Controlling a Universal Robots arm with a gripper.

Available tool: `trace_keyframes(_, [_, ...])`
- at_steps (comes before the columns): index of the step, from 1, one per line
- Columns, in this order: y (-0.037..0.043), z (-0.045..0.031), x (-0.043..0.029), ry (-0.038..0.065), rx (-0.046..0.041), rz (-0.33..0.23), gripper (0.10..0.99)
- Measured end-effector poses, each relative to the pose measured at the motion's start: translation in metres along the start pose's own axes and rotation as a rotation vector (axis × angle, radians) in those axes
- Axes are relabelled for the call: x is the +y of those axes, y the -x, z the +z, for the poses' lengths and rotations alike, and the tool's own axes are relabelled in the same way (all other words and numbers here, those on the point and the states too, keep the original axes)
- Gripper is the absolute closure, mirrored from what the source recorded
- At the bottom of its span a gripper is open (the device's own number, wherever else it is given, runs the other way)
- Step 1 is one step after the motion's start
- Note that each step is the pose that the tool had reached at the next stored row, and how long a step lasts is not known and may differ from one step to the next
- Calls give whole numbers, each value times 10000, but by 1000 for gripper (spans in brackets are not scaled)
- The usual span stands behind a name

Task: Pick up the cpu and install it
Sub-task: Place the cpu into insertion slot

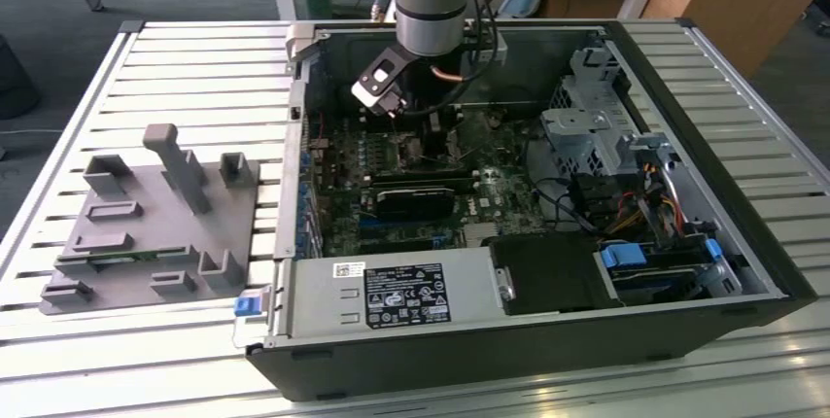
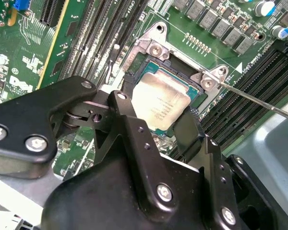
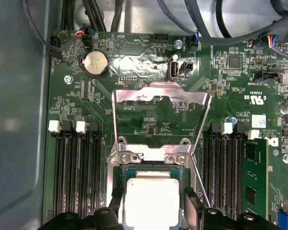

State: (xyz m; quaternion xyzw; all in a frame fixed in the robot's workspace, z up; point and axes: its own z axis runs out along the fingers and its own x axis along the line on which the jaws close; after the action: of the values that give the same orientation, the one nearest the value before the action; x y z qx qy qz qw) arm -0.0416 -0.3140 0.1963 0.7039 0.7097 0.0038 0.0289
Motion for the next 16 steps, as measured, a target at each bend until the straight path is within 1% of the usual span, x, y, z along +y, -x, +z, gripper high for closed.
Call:
trace_keyframes(4, [1,-31,1,-1,-1,15,478])
trace_keyframes(5, [1,-38,2,-1,-1,19,494])
trace_keyframes(6, [1,-44,2,-1,-1,21,557])
trace_keyframes(7, [2,-50,2,-2,-2,22,557])
trace_keyframes(9, [2,-63,3,-1,-1,24,675])
trace_keyframes(10, [2,-70,3,-2,-2,25,675])
trace_keyframes(12, [3,-80,4,-2,-2,28,792])
trace_keyframes(13, [3,-83,4,-2,-1,30,792])
trace_keyframes(15, [3,-91,4,-2,-2,32,910])
trace_keyframes(16, [3,-94,5,-2,-1,32,910])
